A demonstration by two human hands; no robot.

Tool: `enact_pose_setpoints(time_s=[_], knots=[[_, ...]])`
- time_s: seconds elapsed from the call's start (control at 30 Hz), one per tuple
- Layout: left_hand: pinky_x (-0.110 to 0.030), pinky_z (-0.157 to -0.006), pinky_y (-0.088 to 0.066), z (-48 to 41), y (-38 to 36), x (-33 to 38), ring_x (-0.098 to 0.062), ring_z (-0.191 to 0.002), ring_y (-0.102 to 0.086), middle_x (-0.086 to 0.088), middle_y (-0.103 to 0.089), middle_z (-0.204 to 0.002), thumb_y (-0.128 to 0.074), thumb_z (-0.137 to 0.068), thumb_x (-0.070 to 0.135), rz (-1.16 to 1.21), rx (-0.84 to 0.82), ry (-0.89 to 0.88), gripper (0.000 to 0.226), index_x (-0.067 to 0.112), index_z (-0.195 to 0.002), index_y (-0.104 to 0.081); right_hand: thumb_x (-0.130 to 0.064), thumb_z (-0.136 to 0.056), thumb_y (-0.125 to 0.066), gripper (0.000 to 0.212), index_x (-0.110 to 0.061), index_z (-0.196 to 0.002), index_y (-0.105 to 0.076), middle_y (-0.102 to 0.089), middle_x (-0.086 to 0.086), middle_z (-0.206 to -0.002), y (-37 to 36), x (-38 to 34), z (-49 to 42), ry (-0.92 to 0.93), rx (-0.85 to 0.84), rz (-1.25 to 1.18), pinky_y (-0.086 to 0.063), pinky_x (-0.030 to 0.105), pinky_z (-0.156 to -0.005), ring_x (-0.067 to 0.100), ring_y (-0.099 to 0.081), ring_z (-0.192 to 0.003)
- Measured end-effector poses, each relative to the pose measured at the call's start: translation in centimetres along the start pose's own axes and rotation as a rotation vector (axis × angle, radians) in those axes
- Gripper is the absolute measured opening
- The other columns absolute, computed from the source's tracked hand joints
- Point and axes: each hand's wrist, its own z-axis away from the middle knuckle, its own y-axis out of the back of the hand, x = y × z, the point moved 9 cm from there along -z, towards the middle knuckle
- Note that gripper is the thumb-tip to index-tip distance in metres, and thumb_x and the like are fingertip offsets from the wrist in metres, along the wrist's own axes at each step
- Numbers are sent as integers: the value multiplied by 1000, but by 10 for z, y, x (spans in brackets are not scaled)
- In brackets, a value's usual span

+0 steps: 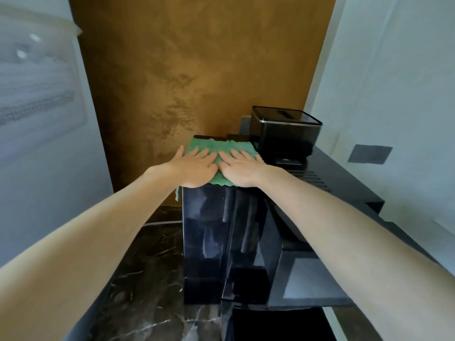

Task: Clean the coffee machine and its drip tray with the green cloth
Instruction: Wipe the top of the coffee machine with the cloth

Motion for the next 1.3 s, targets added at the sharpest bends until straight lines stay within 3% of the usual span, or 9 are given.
enact_pose_setpoints(time_s=[0.1,0.37,0.57,0.8,1.03,1.3], knots=[[-60,-125,7,19,-1,22,-30,-159,9,-7,13,-172,-11,-113,30,-103,4,-70,56,16,-164,8,-48,-107,-7,61,-30,-163,5,10,1,-172,-4,8,20,42,-7,7,3,54,-126,25,8,-158],[-51,-128,2,23,-4,89,-31,-158,13,-7,17,-171,-14,-113,35,-128,-70,-129,58,18,-164,11,-43,-108,-6,60,-21,-164,2,8,1,-172,-5,57,75,85,14,-48,1,48,-128,19,8,-158],[-54,-128,-8,31,-4,164,-36,-158,12,-13,15,-171,-31,-110,8,-269,-72,-196,62,11,-165,-3,-44,-108,-7,62,-20,-164,3,8,2,-172,-8,117,114,110,-6,-43,1,48,-128,21,9,-158],[-56,-128,-11,32,-1,246,-38,-158,11,-12,12,-172,-28,-112,15,-345,-61,-186,56,11,-164,-7,-41,-107,-8,63,-18,-164,4,10,3,-171,-9,181,146,146,6,-39,2,48,-128,22,10,-158],[-56,-128,-10,13,5,306,-41,-158,7,-17,8,-172,-28,-112,18,-345,-22,-232,56,6,-163,-8,-39,-107,-9,62,-19,-164,2,9,2,-172,-13,241,153,109,40,-118,2,49,-128,22,12,-158],[-52,-129,-7,-16,14,324,-40,-158,4,-24,4,-170,-37,-109,10,-288,-13,-270,60,-3,-161,-9,-42,-103,-5,65,-20,-164,0,7,1,-172,-16,269,122,66,78,-210,-1,51,-128,26,11,-158]])
